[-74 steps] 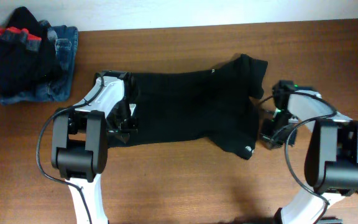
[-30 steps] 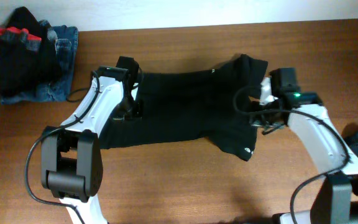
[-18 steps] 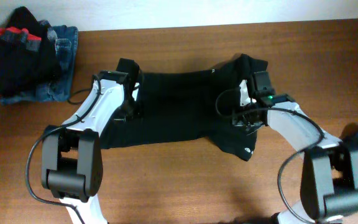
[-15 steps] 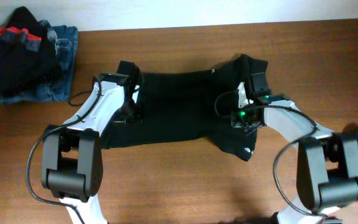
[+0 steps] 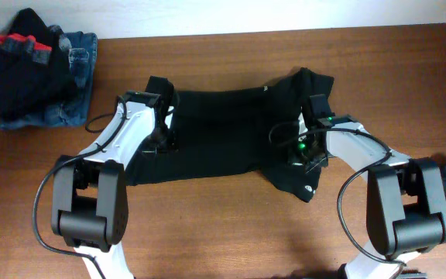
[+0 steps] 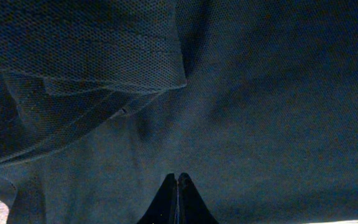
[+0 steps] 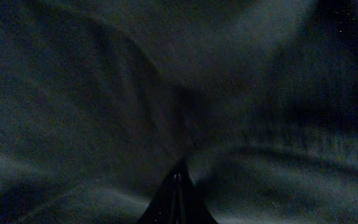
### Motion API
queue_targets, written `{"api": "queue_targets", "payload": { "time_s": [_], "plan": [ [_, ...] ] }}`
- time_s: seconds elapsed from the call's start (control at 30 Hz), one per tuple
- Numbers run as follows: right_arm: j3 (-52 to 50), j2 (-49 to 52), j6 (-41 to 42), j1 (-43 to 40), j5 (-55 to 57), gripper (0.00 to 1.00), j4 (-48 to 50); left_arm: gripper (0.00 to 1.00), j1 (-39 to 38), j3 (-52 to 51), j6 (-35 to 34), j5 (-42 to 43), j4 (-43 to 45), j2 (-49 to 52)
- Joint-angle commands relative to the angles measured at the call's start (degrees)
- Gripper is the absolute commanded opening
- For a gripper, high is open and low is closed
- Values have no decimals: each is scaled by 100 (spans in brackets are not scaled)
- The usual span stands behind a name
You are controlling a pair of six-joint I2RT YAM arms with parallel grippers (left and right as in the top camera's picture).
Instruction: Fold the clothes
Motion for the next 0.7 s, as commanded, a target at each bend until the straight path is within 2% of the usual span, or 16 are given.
{"api": "queue_targets", "payload": {
  "time_s": [0.0, 0.23, 0.37, 0.67],
  "plan": [
    [-162, 192, 267, 20, 481, 4, -431, 3, 20, -44, -50, -42, -2, -44],
    [-162, 192, 516, 15, 588, 4, -1082, 4, 20, -44, -50, -70, -192, -44],
    [-162, 192, 1056, 13, 1493, 4, -1515, 3, 20, -44, -52, -551, -398, -46],
    [-160, 192, 1130, 0, 1696, 4, -1615, 3, 20, -52, -254, -474, -579, -46]
  ]
}}
